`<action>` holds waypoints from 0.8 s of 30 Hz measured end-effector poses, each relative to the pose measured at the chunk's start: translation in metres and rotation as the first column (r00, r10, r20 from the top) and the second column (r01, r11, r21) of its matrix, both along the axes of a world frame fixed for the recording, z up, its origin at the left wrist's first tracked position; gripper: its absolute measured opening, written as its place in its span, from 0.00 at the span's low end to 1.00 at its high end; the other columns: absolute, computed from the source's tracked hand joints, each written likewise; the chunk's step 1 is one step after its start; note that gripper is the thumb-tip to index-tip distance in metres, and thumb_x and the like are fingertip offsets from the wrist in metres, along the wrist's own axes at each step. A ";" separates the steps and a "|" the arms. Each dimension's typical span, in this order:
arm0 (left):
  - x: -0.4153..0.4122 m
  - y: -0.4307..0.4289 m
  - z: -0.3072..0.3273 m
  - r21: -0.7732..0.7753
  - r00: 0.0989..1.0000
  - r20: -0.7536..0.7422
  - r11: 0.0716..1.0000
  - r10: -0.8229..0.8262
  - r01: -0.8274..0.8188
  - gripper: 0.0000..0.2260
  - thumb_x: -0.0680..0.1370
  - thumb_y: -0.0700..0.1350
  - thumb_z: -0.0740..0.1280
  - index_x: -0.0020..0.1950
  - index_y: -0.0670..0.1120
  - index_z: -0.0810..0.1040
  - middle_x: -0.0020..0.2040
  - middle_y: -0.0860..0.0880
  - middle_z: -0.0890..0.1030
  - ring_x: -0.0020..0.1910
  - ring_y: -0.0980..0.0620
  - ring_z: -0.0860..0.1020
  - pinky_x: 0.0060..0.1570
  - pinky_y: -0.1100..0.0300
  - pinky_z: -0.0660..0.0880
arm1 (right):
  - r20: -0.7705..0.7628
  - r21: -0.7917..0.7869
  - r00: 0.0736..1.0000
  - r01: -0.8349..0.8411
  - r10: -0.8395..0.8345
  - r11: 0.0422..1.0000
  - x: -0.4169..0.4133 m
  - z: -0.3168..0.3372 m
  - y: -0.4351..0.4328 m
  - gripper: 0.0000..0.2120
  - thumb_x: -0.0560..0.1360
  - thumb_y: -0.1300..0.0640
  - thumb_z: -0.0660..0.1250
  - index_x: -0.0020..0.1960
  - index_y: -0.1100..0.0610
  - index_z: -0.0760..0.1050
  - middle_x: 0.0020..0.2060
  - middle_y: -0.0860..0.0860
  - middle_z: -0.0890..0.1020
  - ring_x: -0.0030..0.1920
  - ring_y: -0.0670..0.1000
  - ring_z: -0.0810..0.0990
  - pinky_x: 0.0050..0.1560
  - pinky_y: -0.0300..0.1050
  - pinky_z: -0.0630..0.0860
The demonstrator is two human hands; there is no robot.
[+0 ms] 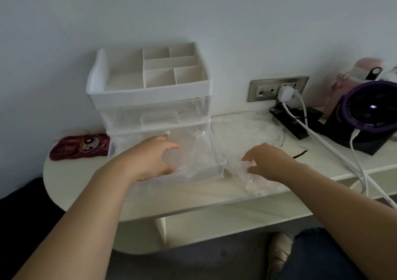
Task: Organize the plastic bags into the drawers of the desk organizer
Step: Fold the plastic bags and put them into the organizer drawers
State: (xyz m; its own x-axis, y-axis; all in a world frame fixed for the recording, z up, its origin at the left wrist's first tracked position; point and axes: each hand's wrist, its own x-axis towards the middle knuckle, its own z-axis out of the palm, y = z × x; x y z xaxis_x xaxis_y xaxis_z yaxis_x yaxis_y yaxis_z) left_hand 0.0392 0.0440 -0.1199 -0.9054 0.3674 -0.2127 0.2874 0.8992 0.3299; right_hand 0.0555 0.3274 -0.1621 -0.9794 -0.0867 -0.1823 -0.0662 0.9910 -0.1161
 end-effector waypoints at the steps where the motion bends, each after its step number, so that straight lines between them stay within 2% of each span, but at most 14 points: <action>1: 0.003 -0.001 0.002 0.022 1.000 -0.028 1.000 0.005 -0.005 0.28 0.74 0.51 0.70 0.73 0.58 0.64 0.77 0.54 0.55 0.74 0.54 0.59 0.68 0.62 0.56 | -0.007 -0.007 1.000 0.013 -0.013 1.000 0.001 0.000 0.000 0.13 0.75 0.54 0.67 0.60 0.49 0.77 0.56 0.50 0.78 0.56 0.52 0.78 0.54 0.44 0.74; 3: 0.009 -0.002 0.007 0.084 0.995 -0.094 0.996 0.011 -0.003 0.25 0.75 0.52 0.70 0.71 0.58 0.68 0.75 0.55 0.60 0.72 0.55 0.62 0.63 0.65 0.57 | -0.020 -0.016 0.999 0.027 -0.028 0.999 0.005 0.002 -0.001 0.11 0.77 0.56 0.64 0.57 0.52 0.80 0.54 0.51 0.80 0.53 0.53 0.79 0.55 0.46 0.76; 6: 0.020 -0.005 0.012 0.172 0.980 -0.198 0.985 0.018 0.017 0.20 0.76 0.52 0.68 0.68 0.57 0.71 0.70 0.57 0.68 0.68 0.59 0.65 0.61 0.68 0.57 | -0.014 0.013 1.000 -0.013 0.013 1.000 0.010 0.004 -0.001 0.12 0.78 0.59 0.58 0.49 0.61 0.81 0.48 0.56 0.82 0.48 0.57 0.80 0.51 0.50 0.77; 8: 0.027 -0.004 0.013 0.215 0.964 -0.265 0.976 0.021 0.038 0.18 0.76 0.51 0.67 0.66 0.56 0.73 0.66 0.58 0.71 0.65 0.61 0.67 0.61 0.68 0.59 | 0.025 0.010 0.999 -0.025 0.024 1.000 0.014 0.007 0.000 0.14 0.78 0.60 0.56 0.40 0.65 0.76 0.40 0.57 0.80 0.43 0.58 0.79 0.44 0.48 0.74; 11: 0.037 0.003 0.016 0.298 0.938 -0.346 0.952 0.037 0.073 0.14 0.77 0.49 0.66 0.63 0.56 0.75 0.60 0.63 0.71 0.59 0.67 0.68 0.56 0.78 0.58 | 0.050 0.011 0.999 -0.018 0.017 1.000 0.024 0.026 0.001 0.20 0.80 0.55 0.57 0.31 0.60 0.68 0.31 0.52 0.73 0.36 0.52 0.73 0.38 0.43 0.69; 13: 0.045 0.010 0.021 0.379 0.926 -0.372 0.921 0.063 0.090 0.10 0.77 0.47 0.66 0.57 0.57 0.78 0.54 0.66 0.74 0.54 0.72 0.70 0.51 0.83 0.58 | 0.013 -0.129 1.000 0.021 -0.020 0.991 0.034 0.044 0.003 0.20 0.79 0.52 0.60 0.34 0.62 0.76 0.33 0.54 0.79 0.32 0.49 0.74 0.37 0.41 0.71; 15: 0.055 0.019 0.026 0.494 0.943 -0.325 0.864 0.080 0.097 0.05 0.77 0.47 0.66 0.50 0.56 0.80 0.47 0.66 0.78 0.49 0.74 0.73 0.48 0.83 0.63 | -0.038 -0.430 0.992 0.095 -0.123 0.898 0.044 0.060 0.000 0.16 0.77 0.49 0.63 0.39 0.58 0.82 0.34 0.52 0.83 0.31 0.47 0.79 0.34 0.38 0.74; 16: 0.060 0.023 0.029 0.563 0.963 -0.261 0.822 0.071 0.092 0.04 0.76 0.48 0.67 0.48 0.55 0.80 0.44 0.63 0.81 0.47 0.72 0.76 0.47 0.81 0.66 | -0.033 -0.598 0.983 0.123 -0.178 0.792 0.049 0.067 -0.005 0.13 0.76 0.49 0.65 0.39 0.55 0.83 0.34 0.51 0.84 0.31 0.45 0.81 0.33 0.36 0.74; 18: 0.069 0.032 0.033 0.717 0.997 -0.080 0.695 0.003 0.055 0.08 0.75 0.52 0.67 0.50 0.52 0.81 0.46 0.58 0.83 0.47 0.66 0.79 0.49 0.74 0.72 | 0.013 -0.858 0.973 0.129 -0.231 0.496 0.057 0.076 -0.023 0.10 0.75 0.53 0.67 0.40 0.56 0.83 0.35 0.51 0.85 0.33 0.45 0.82 0.34 0.34 0.76; 19: 0.072 0.035 0.033 0.791 0.998 0.021 0.612 -0.051 0.015 0.13 0.73 0.56 0.67 0.53 0.51 0.80 0.49 0.55 0.83 0.50 0.63 0.80 0.52 0.70 0.74 | 0.024 -0.928 0.967 0.116 -0.252 0.354 0.060 0.078 -0.032 0.09 0.74 0.55 0.67 0.41 0.59 0.83 0.36 0.53 0.85 0.34 0.47 0.82 0.37 0.36 0.79; 20: 0.072 0.036 0.034 0.848 0.990 0.102 0.529 -0.100 -0.034 0.20 0.72 0.59 0.67 0.58 0.49 0.79 0.53 0.53 0.83 0.53 0.59 0.80 0.55 0.65 0.76 | 0.011 -0.962 0.961 0.085 -0.275 0.259 0.062 0.081 -0.043 0.09 0.74 0.57 0.68 0.41 0.62 0.82 0.36 0.54 0.84 0.35 0.50 0.82 0.39 0.37 0.80; 21: 0.071 0.035 0.033 0.886 0.974 0.171 0.456 -0.146 -0.087 0.26 0.70 0.62 0.68 0.62 0.48 0.76 0.57 0.51 0.81 0.57 0.55 0.79 0.57 0.60 0.76 | -0.029 -0.972 0.955 0.042 -0.294 0.229 0.064 0.083 -0.053 0.09 0.73 0.57 0.68 0.41 0.63 0.81 0.36 0.55 0.84 0.36 0.52 0.82 0.41 0.39 0.81; 22: 0.070 0.033 0.034 0.915 0.953 0.233 0.376 -0.194 -0.147 0.32 0.68 0.64 0.70 0.66 0.47 0.73 0.60 0.49 0.80 0.59 0.52 0.78 0.58 0.56 0.76 | -0.088 -0.967 0.949 -0.009 -0.304 0.255 0.064 0.084 -0.064 0.09 0.73 0.56 0.69 0.40 0.62 0.81 0.36 0.55 0.84 0.38 0.53 0.83 0.42 0.40 0.81; 24: 0.064 0.027 0.036 0.946 0.911 0.299 0.214 -0.282 -0.244 0.41 0.65 0.65 0.72 0.71 0.45 0.67 0.64 0.46 0.77 0.63 0.46 0.76 0.62 0.49 0.73 | -0.235 -0.922 0.918 -0.107 -0.319 0.372 0.062 0.087 -0.085 0.07 0.72 0.53 0.69 0.38 0.56 0.80 0.35 0.49 0.84 0.37 0.46 0.82 0.39 0.34 0.77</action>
State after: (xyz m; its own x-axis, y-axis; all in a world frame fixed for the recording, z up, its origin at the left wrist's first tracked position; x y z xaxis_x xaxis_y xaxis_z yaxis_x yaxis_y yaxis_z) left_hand 0.1034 0.0709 -0.0837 -0.8445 0.5333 0.0496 -0.0669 -0.1969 0.9781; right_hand 0.1179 0.2419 -0.0755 -0.9594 0.1215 0.2545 -0.2112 0.2885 -0.9339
